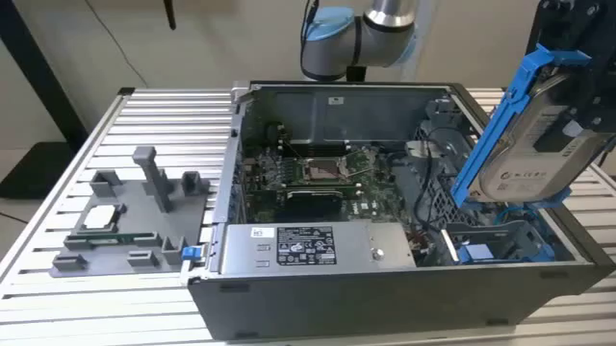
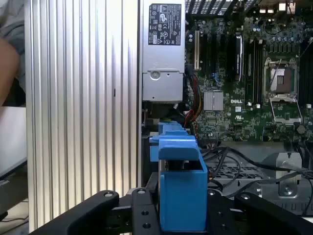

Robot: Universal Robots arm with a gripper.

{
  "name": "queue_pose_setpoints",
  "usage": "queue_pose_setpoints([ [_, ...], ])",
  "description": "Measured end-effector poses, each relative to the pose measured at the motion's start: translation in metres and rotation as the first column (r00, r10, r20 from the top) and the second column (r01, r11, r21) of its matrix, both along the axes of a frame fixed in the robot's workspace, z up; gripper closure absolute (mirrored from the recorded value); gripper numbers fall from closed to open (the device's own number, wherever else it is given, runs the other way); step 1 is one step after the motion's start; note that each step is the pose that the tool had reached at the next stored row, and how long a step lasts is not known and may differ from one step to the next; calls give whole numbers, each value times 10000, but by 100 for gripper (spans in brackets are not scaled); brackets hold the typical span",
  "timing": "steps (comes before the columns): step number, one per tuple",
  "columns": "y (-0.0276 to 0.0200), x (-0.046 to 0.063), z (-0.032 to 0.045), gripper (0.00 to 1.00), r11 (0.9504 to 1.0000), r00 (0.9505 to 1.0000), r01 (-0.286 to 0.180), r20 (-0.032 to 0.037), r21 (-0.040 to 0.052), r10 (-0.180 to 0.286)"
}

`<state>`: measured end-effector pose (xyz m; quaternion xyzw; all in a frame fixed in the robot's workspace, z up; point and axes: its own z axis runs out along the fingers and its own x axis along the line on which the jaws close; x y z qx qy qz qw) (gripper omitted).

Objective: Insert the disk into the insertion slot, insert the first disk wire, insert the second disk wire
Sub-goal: 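Insert the disk into the insertion slot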

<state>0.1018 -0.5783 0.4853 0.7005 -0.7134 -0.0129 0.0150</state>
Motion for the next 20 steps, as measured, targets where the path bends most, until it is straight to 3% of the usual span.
queue_pose_setpoints([
  [20,-1,0,-42,100,10000,10000,0,0,1,0],
])
